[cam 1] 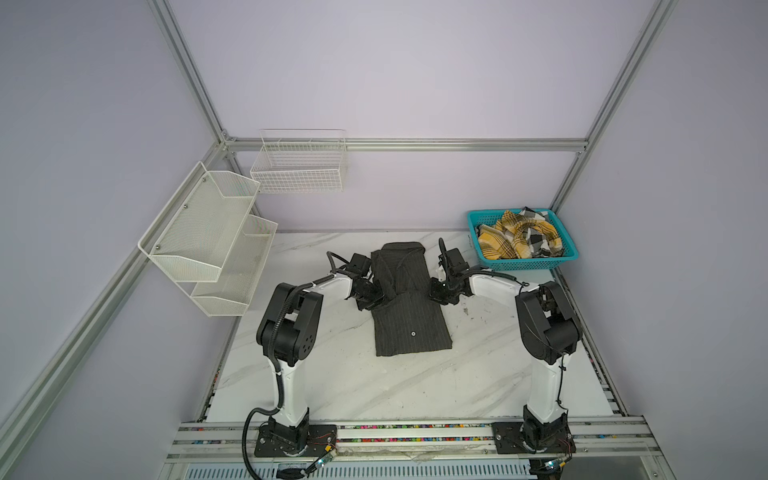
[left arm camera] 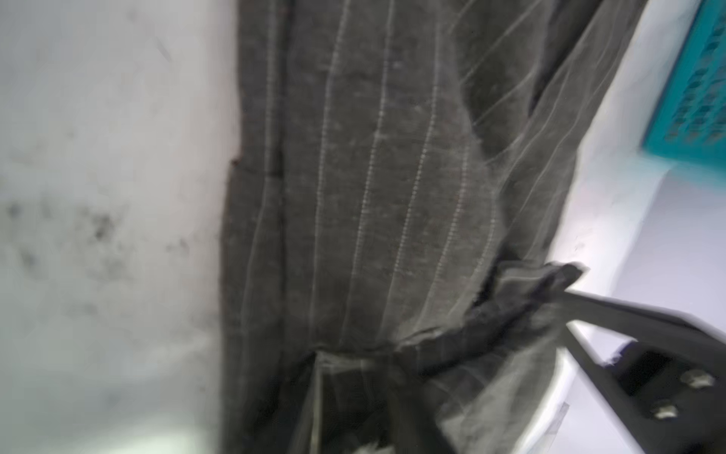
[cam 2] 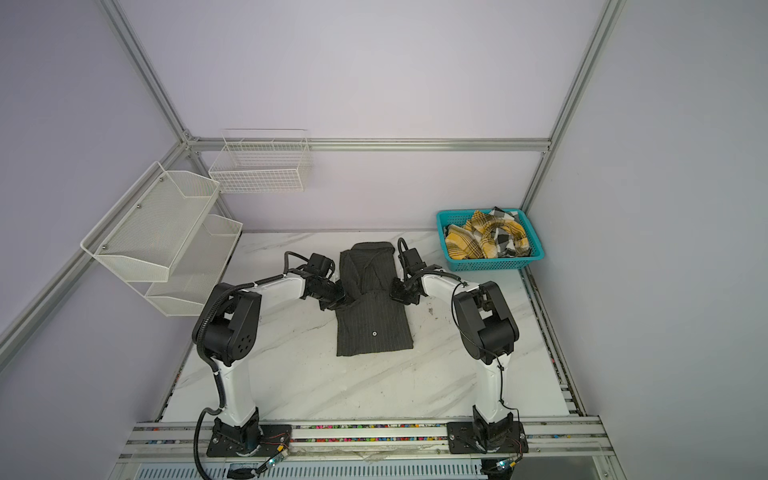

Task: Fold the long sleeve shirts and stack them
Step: 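Lay the folded end down and adjust it with both grippers, then release the shirt and draw both grippers back toward the robot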

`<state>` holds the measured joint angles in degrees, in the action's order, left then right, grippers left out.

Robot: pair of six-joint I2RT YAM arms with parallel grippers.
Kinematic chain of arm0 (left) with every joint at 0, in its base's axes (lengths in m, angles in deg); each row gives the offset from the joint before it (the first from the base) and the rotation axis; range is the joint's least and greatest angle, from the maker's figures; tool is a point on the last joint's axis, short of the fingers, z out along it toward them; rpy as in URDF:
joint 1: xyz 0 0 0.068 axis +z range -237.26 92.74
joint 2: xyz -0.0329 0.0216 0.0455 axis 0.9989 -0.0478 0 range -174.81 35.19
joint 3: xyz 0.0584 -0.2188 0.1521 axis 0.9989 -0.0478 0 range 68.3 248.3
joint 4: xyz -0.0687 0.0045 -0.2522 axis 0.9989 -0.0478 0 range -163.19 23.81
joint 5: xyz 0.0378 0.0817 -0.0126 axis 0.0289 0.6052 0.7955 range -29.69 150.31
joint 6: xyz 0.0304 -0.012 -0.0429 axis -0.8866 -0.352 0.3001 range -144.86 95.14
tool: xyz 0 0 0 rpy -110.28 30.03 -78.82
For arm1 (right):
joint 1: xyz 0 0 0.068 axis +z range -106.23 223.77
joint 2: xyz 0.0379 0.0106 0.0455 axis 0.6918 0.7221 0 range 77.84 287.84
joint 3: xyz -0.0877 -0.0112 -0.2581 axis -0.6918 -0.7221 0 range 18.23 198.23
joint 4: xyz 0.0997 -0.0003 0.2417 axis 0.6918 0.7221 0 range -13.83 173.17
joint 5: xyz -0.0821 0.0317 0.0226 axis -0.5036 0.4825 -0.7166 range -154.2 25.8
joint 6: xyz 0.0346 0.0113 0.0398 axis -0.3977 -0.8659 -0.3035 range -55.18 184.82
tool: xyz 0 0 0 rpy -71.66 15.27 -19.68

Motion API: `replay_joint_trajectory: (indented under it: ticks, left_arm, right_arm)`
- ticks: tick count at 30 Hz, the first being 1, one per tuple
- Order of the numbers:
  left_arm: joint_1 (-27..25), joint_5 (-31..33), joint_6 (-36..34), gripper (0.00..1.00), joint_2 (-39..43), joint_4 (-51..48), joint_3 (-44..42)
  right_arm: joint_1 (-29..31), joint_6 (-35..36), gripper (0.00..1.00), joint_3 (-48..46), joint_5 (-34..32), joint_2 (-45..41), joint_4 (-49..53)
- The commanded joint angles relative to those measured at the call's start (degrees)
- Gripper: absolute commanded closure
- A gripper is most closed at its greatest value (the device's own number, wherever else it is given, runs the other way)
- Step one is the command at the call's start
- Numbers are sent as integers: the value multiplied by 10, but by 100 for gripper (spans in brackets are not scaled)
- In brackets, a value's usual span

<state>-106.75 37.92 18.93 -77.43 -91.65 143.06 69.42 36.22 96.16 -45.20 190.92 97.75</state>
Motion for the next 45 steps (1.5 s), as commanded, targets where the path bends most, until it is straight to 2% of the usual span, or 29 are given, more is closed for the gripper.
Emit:
replay_joint_trajectory:
  ticks: [1,5,10,14,22,31,36,40,43,45]
  left_arm:
    - [1,18,6,54,81,-39,41]
    - [-35,28,19,52,194,-61,-16]
    - [-129,9,74,72,277,-27,-146]
    - [-144,-8,107,83,277,38,-222]
    - [-142,11,115,96,225,39,-255]
    - [-142,34,121,96,246,61,-344]
    - [-143,19,146,97,276,110,-415]
    - [-153,5,179,97,337,136,-467]
    - [-173,10,209,93,395,136,-481]
    - [-179,21,230,87,447,122,-473]
  right_arm:
    - [2,22,79,5,-23,-74,57]
    - [15,22,78,-75,-43,-171,69]
    - [48,-16,78,-192,-30,-260,48]
    - [50,-33,78,-237,-43,-277,29]
    - [49,-47,80,-265,-47,-259,-3]
    - [55,-77,80,-345,-48,-256,-53]
    - [78,-106,81,-391,-53,-305,-46]
    - [91,-123,79,-395,-67,-366,-5]
    - [91,-116,69,-372,-80,-409,41]
    - [91,-107,61,-345,-83,-422,75]
